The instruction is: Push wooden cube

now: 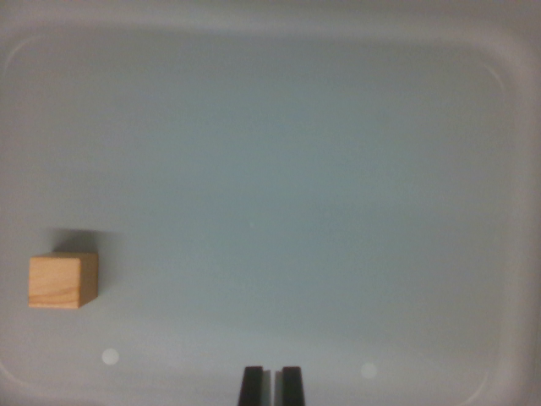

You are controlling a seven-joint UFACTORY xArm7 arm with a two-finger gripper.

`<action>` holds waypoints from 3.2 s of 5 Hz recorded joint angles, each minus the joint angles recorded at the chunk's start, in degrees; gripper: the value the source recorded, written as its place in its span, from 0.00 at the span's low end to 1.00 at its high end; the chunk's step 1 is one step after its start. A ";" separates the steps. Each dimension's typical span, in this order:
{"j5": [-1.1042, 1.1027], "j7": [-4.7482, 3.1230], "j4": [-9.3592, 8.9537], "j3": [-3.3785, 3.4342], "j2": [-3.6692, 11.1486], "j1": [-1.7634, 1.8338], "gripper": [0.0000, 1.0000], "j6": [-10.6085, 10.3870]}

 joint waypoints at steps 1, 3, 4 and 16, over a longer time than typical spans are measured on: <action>-0.02 0.50 -0.75 0.24 0.15 0.22 0.00 -0.81; -0.04 1.16 -1.73 0.57 0.35 0.50 0.00 -1.89; -0.04 1.16 -1.73 0.57 0.35 0.50 0.00 -1.89; -0.31 8.26 -12.38 4.06 2.50 3.59 0.00 -13.51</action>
